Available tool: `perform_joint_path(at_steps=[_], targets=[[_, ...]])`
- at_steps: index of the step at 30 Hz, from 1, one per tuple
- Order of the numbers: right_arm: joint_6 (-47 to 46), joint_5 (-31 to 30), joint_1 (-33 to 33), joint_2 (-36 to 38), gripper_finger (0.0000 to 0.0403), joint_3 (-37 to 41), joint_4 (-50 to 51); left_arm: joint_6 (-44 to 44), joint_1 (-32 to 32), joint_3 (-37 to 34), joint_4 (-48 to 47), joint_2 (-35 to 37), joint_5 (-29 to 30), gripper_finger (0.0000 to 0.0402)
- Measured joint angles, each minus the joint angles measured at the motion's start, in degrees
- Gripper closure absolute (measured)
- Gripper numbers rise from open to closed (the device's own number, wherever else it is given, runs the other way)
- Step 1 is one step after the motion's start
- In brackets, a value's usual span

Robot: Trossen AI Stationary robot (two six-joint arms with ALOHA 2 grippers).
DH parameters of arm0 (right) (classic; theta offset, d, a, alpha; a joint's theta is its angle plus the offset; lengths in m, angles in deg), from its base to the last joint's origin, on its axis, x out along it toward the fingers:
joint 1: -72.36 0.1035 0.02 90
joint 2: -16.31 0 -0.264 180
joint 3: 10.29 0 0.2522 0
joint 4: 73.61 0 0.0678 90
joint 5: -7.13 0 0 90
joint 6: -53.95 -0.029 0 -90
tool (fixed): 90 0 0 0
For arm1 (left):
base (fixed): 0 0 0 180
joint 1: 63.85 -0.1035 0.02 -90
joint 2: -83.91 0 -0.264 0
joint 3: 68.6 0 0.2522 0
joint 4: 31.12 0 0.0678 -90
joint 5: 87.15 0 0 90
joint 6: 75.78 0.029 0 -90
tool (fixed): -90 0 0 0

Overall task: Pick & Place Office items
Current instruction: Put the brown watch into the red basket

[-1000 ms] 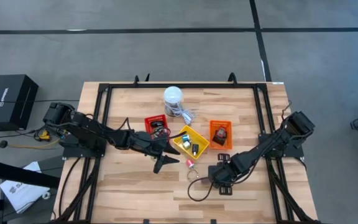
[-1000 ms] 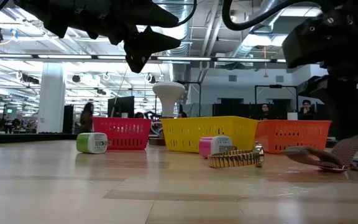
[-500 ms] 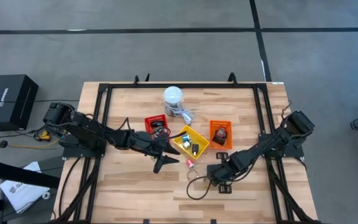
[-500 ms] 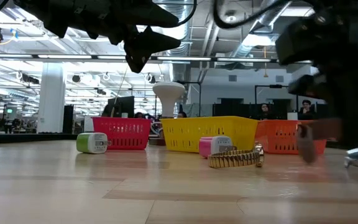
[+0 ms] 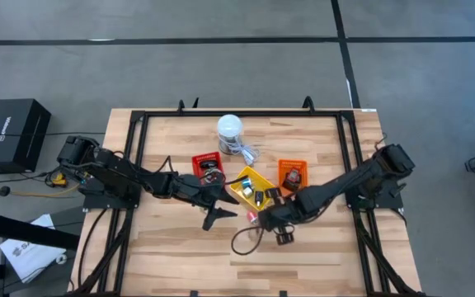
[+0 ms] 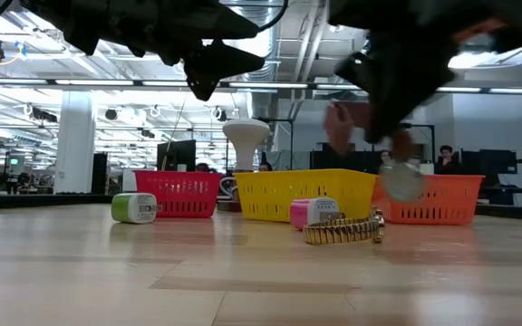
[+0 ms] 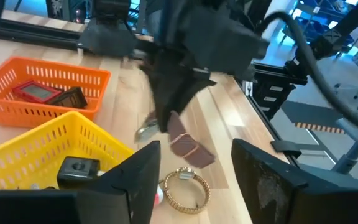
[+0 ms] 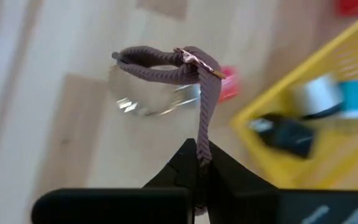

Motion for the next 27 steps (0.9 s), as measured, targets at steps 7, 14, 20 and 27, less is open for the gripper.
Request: perform_joint_path(at_steps=[7,14,20,27], targets=[[5.1,-3.82,-4.35,0.0,0.0397,-3.12,-1.1,-0.41,-0.02,0.0,-0.07,0.0,0.4,0.0171],[11.51,-8.98,-9.05,0.0,0.0398,-3.18,-11.4,-5.47,-2.51,0.0,0.01,-0.57,4.39,0.0152],[16.78,-12.54,-11.63,0.0,0.0399,-3.15,-17.33,-11.35,-5.47,-0.01,-0.01,-0.55,5.26,0.0157],[18.55,-15.07,-13.63,-0.02,0.0398,-3.07,-18.22,-12.87,-8.26,0.0,0.1,-0.46,5.98,0.0169]])
